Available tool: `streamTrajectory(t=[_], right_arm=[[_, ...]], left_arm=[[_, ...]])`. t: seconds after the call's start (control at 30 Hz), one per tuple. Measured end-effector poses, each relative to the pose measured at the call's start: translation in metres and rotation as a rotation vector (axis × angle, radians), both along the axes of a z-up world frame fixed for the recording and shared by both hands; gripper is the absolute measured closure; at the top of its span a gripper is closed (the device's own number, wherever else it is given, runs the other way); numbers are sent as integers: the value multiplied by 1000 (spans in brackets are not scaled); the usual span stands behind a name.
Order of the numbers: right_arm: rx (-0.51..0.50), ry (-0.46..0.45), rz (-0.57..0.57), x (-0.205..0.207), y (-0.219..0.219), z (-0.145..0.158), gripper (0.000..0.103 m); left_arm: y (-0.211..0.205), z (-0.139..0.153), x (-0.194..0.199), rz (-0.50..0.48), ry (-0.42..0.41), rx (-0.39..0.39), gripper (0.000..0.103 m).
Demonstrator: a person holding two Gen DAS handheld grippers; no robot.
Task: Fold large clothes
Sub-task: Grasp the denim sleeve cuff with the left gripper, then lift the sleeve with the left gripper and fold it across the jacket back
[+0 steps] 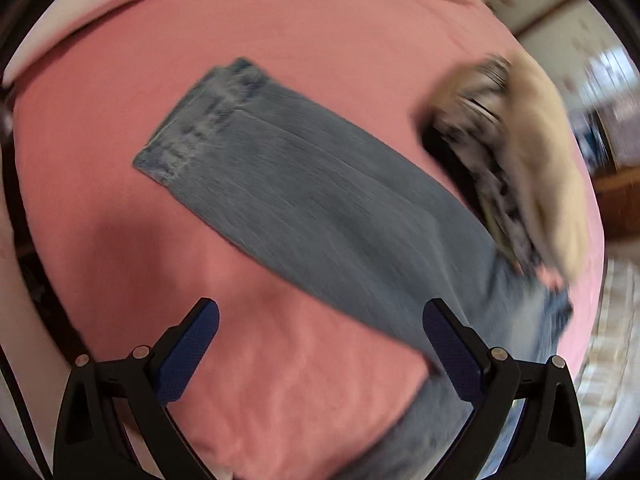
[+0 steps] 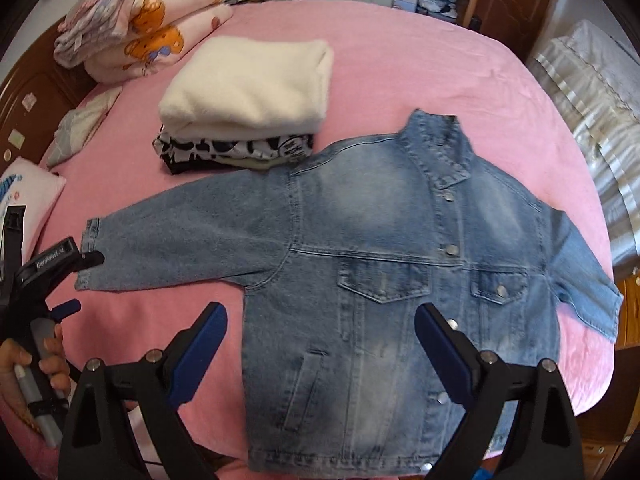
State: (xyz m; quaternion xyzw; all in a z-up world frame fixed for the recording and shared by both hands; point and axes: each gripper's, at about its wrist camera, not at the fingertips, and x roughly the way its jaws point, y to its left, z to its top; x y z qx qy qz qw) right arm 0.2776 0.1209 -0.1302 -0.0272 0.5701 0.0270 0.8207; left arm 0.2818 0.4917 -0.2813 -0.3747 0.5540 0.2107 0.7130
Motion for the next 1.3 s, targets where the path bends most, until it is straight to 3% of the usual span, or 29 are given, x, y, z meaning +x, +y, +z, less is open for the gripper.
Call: streamTrajectory(t=[0.17,0.3,0.37,0.57,0.6,0.7,0.77,0.83,0.9,1.07,1.3], right_arm=[[-19,48,38,13,26,-43,8],[-7,93,41,17,38,-69,8],[3,117,44,17,44,-80,8],[1,169,56,16,53,-99,8],[1,171,57,16,53,-100,8],[-1,180,56,16,54,-104,8],[0,183,57,17,55,-106,8],[3,185,55,19,55,-108,8],[9,185,49,20,54,-109,8],[33,199,24,23,47,-117,9],[81,210,-62,25,21,-127,25]], left_arm=[[52,-50,-11,222,-11,-26,3],[84,-78,-22,336,-9,-20,18],[100,-91,-30,408,-45,-37,18],[121,-103,-31,463,-140,-15,20],[125,-105,-30,476,-147,-10,27],[132,-105,-27,510,-140,4,59],[134,-103,-30,529,-150,-16,63],[136,-100,-36,546,-156,-19,81],[136,-96,-41,543,-172,-16,90],[125,-74,-41,523,-234,28,93],[101,-17,-28,428,-388,58,93]])
